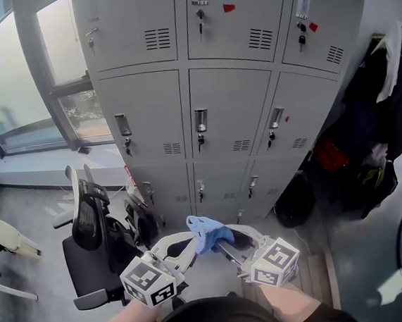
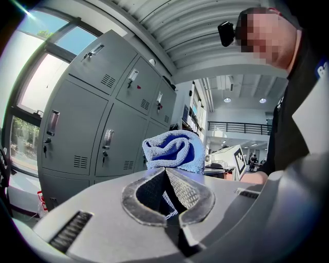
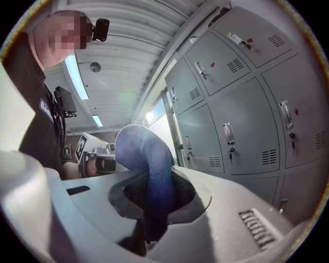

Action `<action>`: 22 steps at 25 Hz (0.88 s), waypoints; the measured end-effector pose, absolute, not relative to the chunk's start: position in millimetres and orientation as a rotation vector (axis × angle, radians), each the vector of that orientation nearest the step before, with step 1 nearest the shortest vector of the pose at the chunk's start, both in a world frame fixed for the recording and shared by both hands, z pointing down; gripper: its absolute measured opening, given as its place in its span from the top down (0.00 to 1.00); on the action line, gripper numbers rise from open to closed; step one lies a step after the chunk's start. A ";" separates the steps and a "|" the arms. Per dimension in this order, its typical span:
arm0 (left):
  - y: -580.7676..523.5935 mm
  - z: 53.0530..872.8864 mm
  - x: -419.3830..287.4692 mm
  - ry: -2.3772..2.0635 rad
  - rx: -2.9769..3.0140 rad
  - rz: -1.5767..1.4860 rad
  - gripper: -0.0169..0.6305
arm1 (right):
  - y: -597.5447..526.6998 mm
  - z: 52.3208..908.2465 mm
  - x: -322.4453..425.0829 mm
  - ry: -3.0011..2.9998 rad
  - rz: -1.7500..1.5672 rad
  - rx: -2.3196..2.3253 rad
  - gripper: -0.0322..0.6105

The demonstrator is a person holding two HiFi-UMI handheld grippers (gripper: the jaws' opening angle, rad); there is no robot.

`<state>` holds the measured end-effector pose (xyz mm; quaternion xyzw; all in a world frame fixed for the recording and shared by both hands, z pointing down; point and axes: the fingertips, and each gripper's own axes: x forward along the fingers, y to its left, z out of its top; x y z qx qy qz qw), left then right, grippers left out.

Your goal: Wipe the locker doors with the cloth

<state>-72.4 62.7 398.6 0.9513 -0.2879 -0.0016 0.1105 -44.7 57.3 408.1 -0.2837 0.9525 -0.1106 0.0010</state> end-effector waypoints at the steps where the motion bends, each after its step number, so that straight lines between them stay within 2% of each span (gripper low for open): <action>1: 61.6 398.0 -70.4 -0.848 2.796 -0.003 0.98 | 57.2 407.7 -43.4 2.991 -0.354 -0.879 0.86; 15: 51.5 394.9 -4.4 -0.967 2.779 0.023 0.97 | 41.3 407.5 24.7 2.982 -0.394 -0.776 0.86; 22: 31.2 389.1 -7.6 -1.021 2.788 0.021 0.98 | 24.7 406.1 22.9 2.980 -0.411 -0.717 0.86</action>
